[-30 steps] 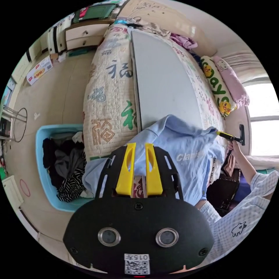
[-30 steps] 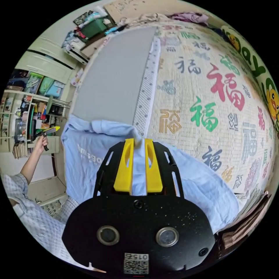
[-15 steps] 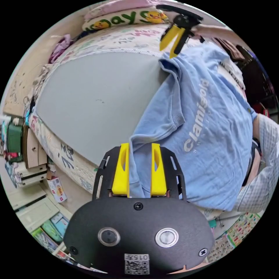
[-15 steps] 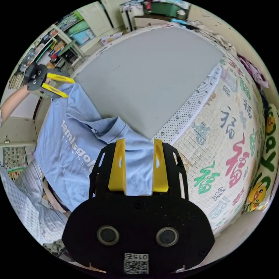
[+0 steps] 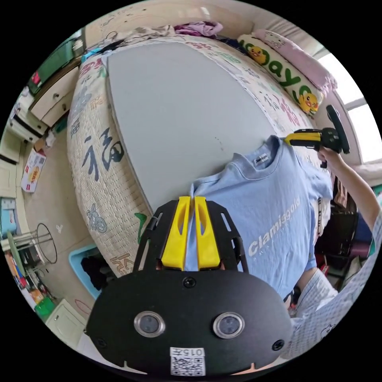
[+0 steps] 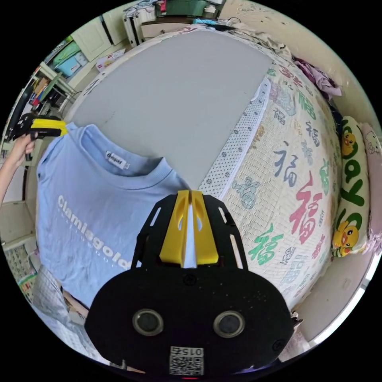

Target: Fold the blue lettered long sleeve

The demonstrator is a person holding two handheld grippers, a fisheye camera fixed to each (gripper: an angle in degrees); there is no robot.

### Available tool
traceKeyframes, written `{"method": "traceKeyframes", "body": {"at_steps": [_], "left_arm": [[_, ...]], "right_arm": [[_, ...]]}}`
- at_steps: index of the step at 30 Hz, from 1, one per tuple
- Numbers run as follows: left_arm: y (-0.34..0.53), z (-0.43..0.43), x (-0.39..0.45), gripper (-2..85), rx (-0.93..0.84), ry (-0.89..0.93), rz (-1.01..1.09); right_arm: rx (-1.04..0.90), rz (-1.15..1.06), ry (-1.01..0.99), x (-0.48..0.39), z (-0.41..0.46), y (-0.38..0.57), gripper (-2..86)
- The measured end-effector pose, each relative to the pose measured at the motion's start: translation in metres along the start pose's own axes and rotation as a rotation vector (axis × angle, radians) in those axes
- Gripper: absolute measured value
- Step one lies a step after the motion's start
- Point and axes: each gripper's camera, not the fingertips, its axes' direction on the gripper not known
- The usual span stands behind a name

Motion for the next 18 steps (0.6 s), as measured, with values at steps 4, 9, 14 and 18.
{"method": "traceKeyframes", "body": {"at_steps": [4,9,14,18], "left_arm": [[-0.003,-0.013,0.003,3.8,0.033,-0.005,-0.090],[0.079,-0.092,0.018,6.9,0.175,0.056,-0.146],[0.278,-0.131,0.041,8.3,-0.018,0.103,-0.336],[0.409,-0.121,0.059,9.6,-0.258,0.130,-0.543]], "right_arm": [[0.009,0.127,-0.043,-0.004,0.027,0.017,3.9],[0.163,0.165,-0.288,-0.001,0.006,0.147,7.8],[0.003,0.287,-0.380,-0.012,0.048,0.350,10.1],[-0.273,0.446,-0.480,-0.047,0.123,0.502,13.2]]}}
